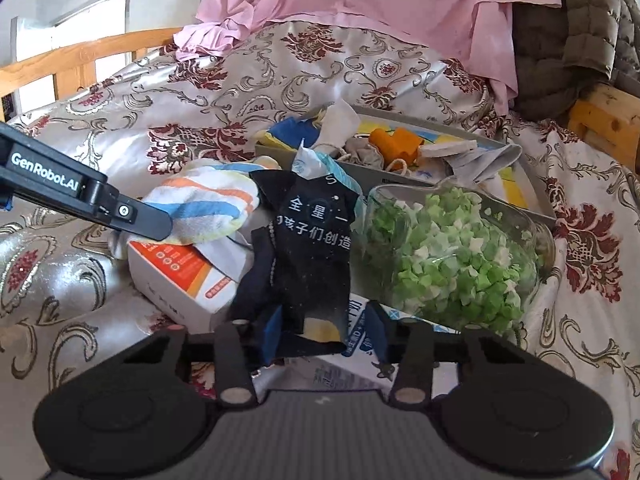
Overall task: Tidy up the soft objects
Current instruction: 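Grasp the striped towel with the left tool while the right tool grasps the black cloth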
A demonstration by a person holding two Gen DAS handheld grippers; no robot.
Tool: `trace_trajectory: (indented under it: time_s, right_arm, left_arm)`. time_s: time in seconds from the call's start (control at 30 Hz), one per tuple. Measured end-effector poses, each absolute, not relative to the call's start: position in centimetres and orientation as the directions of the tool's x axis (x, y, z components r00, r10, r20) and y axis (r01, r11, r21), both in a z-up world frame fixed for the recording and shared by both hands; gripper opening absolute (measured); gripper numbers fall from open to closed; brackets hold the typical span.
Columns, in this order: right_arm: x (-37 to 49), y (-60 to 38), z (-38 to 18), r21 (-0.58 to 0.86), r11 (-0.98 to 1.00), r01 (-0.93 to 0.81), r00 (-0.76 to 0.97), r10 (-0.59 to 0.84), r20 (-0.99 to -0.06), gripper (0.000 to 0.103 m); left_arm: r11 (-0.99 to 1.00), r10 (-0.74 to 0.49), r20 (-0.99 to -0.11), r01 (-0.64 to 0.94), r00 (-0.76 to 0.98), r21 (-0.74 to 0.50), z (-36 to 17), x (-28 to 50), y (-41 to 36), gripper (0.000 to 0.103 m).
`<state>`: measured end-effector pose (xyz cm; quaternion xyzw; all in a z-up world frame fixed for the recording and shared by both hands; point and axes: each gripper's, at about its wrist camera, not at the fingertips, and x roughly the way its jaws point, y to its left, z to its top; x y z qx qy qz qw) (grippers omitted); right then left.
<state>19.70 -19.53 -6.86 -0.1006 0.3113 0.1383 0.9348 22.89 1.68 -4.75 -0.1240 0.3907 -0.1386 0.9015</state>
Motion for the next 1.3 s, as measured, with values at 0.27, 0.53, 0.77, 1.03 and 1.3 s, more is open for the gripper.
trace_trajectory:
  time_s: [0.27, 0.53, 0.77, 1.03, 1.3]
  right_arm:
    - [19.5, -19.2, -6.2, -0.063, 0.949, -0.309, 0.75, 0.203, -0.63, 0.008]
    - [19.1, -21.1, -5.7, -0.106, 0.979, -0.175, 0.763, 0.067, -0.643, 0.003]
    - [18.7, -25.0, -5.0, -0.087, 0.996, 0.015, 0.751, -0.069, -0.657, 0.003]
    - [18.6, -26.0, -4.4, 0.002, 1.0, -0.007, 0.77, 0.007, -0.638, 0.005]
    - [19.1, -24.9, -4.8, 0.056, 0.996, -0.072, 0.765, 0.091, -0.637, 0.031]
  left_arm:
    - [0.924, -0.358, -0.664, 0.147, 0.656, -0.353, -4.2, 22.6, 1.7, 0.016]
    - [0.923, -0.378, -0.649, 0.211, 0.66, -0.322, -2.5, 20.4, 0.7, 0.014]
    - [0.925, -0.375, -0.674, 0.205, 0.636, -0.321, -1.5, 17.0, 0.8, 0.014]
    - [0.942, -0.28, -0.745, 0.026, 0.606, -0.333, -1.8, 15.4, 2.9, 0.019]
    - [0.903, -0.363, -0.694, 0.051, 0.621, -0.426, -2.7, 17.8, 2.2, 0.047]
